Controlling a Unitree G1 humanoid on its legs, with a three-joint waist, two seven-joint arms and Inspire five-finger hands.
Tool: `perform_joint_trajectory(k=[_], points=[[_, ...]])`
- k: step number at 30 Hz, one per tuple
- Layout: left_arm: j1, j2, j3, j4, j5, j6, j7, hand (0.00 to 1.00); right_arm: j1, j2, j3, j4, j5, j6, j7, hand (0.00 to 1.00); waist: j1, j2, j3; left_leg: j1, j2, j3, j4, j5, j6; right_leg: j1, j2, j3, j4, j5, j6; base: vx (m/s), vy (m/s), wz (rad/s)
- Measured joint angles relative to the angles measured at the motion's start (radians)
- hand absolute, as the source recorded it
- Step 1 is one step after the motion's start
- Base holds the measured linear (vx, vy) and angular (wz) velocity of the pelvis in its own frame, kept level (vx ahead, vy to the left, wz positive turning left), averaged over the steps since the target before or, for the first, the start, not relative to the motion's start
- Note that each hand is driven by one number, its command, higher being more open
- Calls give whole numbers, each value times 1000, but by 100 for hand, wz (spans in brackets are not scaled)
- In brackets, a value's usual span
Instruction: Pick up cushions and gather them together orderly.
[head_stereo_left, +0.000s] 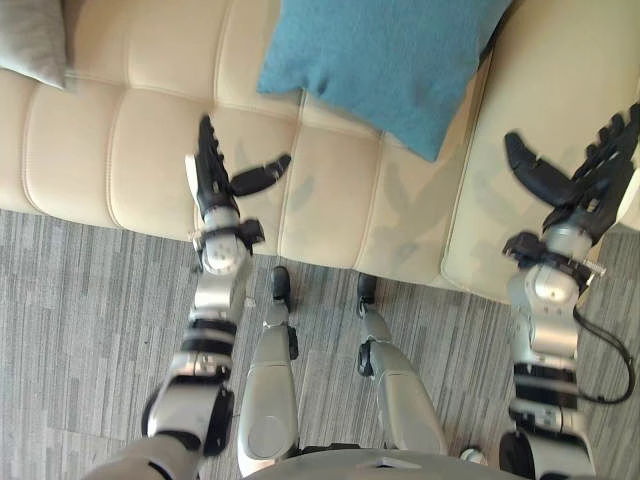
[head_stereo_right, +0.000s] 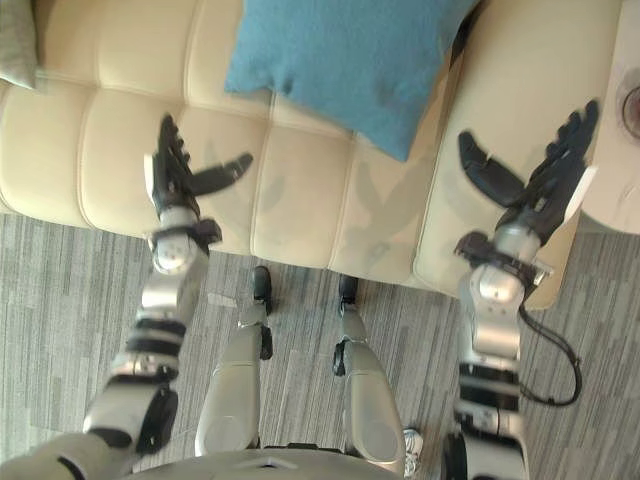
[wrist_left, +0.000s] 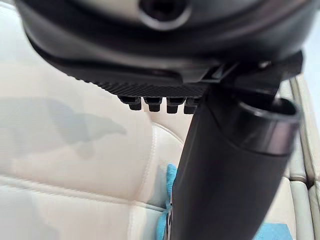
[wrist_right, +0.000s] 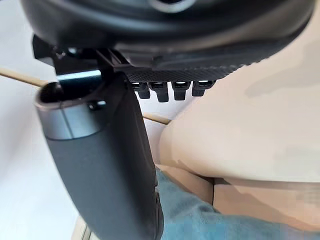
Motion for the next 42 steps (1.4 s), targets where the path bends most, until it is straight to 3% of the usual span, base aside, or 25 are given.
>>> perform_joint_trajectory(k=[3, 6, 9, 15, 21, 29, 32, 33, 35, 36, 37, 38, 39, 41, 42], points=[[186, -58, -9, -1, 6, 1, -45, 100, 143, 65, 61, 16, -53, 0, 67, 100, 7, 0, -46, 72, 1, -1, -1, -24, -2, 72, 0, -6, 4, -27, 0, 162, 9, 5], [332, -65, -30, 4, 43, 1, -91, 100, 264, 106, 119, 89, -125, -4, 120, 100, 11, 3, -112, 145, 1, -2, 7, -55, -1, 144, -1, -10, 20, -64, 3, 138, 11, 5], [385, -65, -29, 69, 82, 0, -122, 100, 321, 124, 141, 230, -177, -3, 152, 100, 17, 11, -174, 203, -2, -8, 19, -82, 0, 203, -4, -19, 36, -97, 6, 100, 18, 10], [378, -52, 20, 378, 155, 0, -140, 100, 318, 134, 138, 530, -203, 16, 167, 100, 18, 27, -273, 300, -11, -7, -22, -86, -2, 287, -15, -25, 28, -122, 15, 38, 16, 3], [376, -29, 89, 603, 230, 7, -146, 100, 274, 129, 104, 828, -260, 37, 175, 100, 13, 21, -314, 395, -21, -9, -85, -77, -4, 363, -18, -31, -1, -127, 18, 33, 8, 4], [356, -23, 125, 668, 264, 8, -148, 100, 269, 130, 45, 930, -240, 59, 173, 100, 7, 4, -326, 443, -42, 16, -105, -77, 5, 389, -34, -7, 1, -126, 32, 22, 52, -7], [335, -20, 124, 672, 275, 9, -149, 100, 225, 142, 48, 928, -210, 60, 172, 100, 8, -5, -313, 385, -25, 69, -12, -121, 5, 323, -27, 52, 52, -121, 38, -85, 55, -58], [326, -17, 124, 672, 275, 9, -149, 100, 208, 145, 48, 927, -198, 60, 171, 100, 8, -6, -305, 352, -15, 79, 43, -142, 13, 303, -23, 64, 61, -113, 51, -137, 77, -53], [310, -27, 124, 667, 276, 10, -147, 100, 185, 147, 51, 921, -194, 60, 166, 100, 22, 5, -298, 285, 31, 112, 117, -169, 38, 274, -10, 74, 34, -66, 118, -193, 52, -56], [295, -35, 125, 665, 277, 11, -147, 100, 161, 149, 52, 917, -183, 63, 164, 100, 25, 22, -279, 267, 57, 117, 134, -168, 35, 241, -4, 15, 131, -100, 77, -138, -23, -33], [289, -34, 122, 662, 277, 14, -147, 100, 155, 153, 51, 916, -172, 66, 163, 100, 26, 27, -274, 266, 65, 112, 136, -163, 29, 201, -16, -47, 298, -179, 25, -159, -67, -10], [294, -34, 116, 650, 277, 15, -146, 100, 160, 160, 51, 916, -159, 69, 161, 100, 28, 32, -268, 269, 69, 103, 136, -157, 28, 183, -45, -93, 489, -272, 23, -64, -39, 15], [301, -31, 116, 632, 277, 16, -146, 100, 169, 171, 52, 918, -157, 69, 160, 100, 28, 15, -277, 264, 64, 94, 147, -153, 27, 190, -78, -99, 618, -325, 60, -92, -108, 20], [308, -21, 116, 620, 277, 16, -145, 100, 166, 185, 52, 918, -151, 70, 158, 100, 34, -20, -283, 234, 53, 74, 181, -144, 15, 187, -107, -92, 691, -366, 112, -145, -231, 31], [298, -27, 118, 619, 276, 21, -146, 100, 160, 182, 50, 918, -148, 69, 152, 100, 40, -10, -286, 218, 56, 51, 157, -118, 8, 192, -76, -102, 630, -368, 113, -147, -183, 28]])
